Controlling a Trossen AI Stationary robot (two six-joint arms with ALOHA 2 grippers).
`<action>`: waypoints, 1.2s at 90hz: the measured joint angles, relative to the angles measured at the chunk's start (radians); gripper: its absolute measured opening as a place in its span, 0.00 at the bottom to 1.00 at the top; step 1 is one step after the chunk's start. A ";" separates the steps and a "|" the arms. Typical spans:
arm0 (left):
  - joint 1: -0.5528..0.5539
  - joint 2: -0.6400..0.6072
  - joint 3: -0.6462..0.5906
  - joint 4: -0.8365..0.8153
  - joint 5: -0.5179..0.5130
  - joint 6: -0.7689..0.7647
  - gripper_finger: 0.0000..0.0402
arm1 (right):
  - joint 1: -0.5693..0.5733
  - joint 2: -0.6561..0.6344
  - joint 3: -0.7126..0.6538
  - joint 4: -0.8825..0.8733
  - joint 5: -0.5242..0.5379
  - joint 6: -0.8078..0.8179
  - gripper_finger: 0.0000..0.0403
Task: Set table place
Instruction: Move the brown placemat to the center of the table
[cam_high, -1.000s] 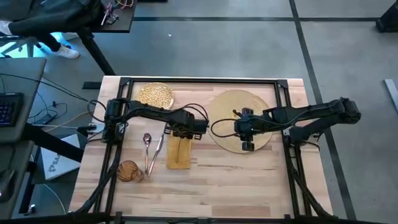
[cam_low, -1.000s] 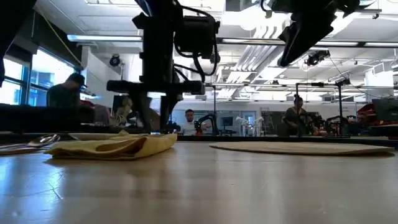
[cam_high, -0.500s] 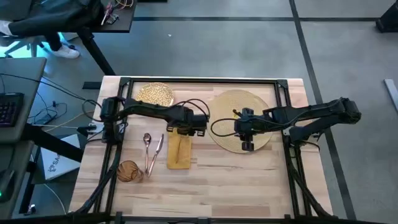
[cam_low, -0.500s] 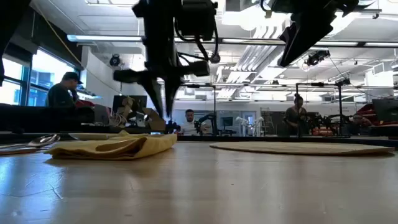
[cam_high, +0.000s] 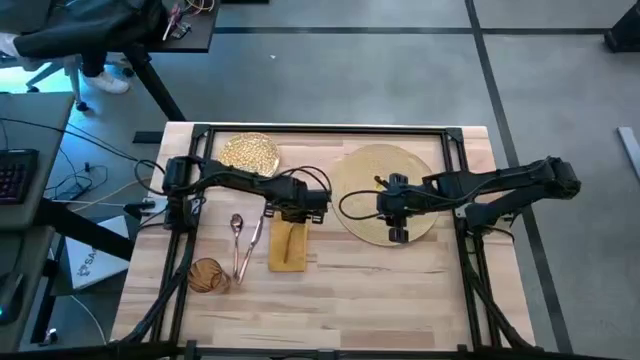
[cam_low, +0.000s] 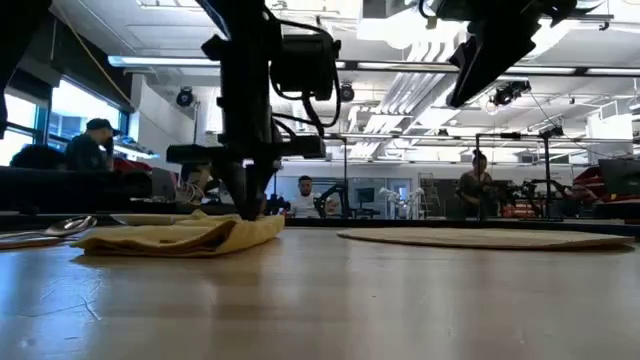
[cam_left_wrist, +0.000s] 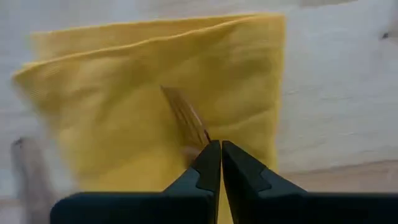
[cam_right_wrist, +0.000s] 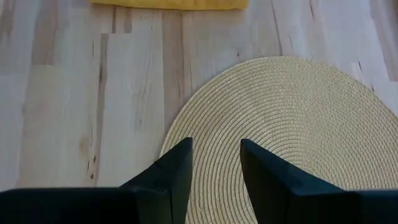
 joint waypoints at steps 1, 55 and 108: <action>0.000 0.000 0.002 -0.002 -0.001 0.001 0.00 | 0.000 0.000 0.000 0.000 0.000 0.000 0.29; -0.009 -0.001 -0.048 -0.089 0.007 0.017 0.00 | 0.000 0.000 0.000 -0.001 0.000 0.000 0.29; -0.230 -0.010 -0.024 -0.066 0.031 0.012 0.00 | -0.098 0.001 -0.078 -0.008 -0.099 0.229 0.29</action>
